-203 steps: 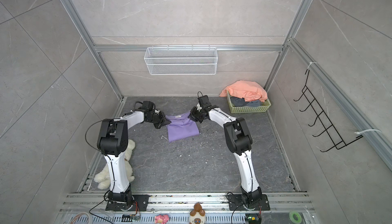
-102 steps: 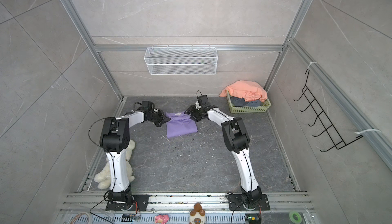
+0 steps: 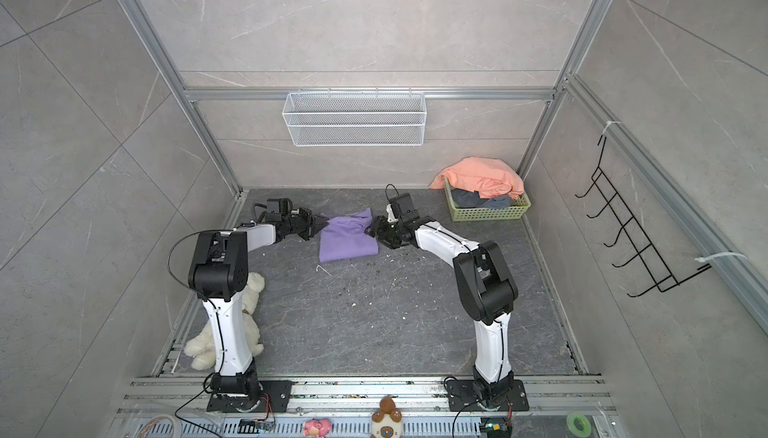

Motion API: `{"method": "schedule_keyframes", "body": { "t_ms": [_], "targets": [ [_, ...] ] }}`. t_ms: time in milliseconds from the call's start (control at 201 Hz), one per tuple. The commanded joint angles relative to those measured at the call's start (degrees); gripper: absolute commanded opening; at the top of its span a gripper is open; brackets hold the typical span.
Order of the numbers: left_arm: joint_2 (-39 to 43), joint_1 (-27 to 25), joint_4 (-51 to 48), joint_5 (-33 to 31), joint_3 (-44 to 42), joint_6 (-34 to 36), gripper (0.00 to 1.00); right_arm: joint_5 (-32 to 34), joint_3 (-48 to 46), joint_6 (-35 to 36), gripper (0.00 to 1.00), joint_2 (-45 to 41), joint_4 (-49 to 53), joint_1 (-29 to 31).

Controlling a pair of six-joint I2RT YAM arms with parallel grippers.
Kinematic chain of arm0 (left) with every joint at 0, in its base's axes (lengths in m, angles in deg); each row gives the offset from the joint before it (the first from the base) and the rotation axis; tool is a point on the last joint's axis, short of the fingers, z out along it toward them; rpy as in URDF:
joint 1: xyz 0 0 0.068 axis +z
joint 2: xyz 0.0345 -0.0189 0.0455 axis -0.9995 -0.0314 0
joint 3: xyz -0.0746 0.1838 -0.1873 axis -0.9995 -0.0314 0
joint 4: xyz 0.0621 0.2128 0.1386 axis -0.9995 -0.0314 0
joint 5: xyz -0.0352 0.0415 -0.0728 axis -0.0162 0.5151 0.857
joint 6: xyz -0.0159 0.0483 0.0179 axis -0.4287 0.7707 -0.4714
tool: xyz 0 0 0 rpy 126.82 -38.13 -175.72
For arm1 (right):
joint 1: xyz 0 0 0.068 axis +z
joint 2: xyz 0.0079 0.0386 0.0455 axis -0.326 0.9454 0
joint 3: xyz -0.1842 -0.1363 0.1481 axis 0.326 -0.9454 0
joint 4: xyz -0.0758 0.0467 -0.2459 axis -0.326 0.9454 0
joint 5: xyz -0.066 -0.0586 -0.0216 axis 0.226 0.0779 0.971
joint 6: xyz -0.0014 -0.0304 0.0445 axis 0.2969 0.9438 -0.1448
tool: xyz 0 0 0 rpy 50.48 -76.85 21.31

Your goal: Fold and stack the t-shirts

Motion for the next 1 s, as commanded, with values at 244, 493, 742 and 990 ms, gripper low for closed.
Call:
{"method": "schedule_keyframes", "body": {
  "t_ms": [244,493,742,990],
  "targets": [
    [9.7,-1.0,-19.1,-6.3,6.8,17.1,0.56,2.0,13.4,2.1,0.55,10.7,6.5,4.9],
    [3.5,-7.3,-36.8,-7.5,21.5,30.8,0.56,2.9,18.1,1.6,0.52,14.7,8.1,5.4],
    [-5.8,-9.1,-32.9,-5.9,27.8,31.0,0.57,3.4,17.8,0.8,0.51,16.4,9.9,5.9],
    [-13.5,-8.6,-29.1,-5.3,31.6,28.6,0.57,4.2,17.9,1.2,0.51,17.4,14.2,5.9]
  ]
}}
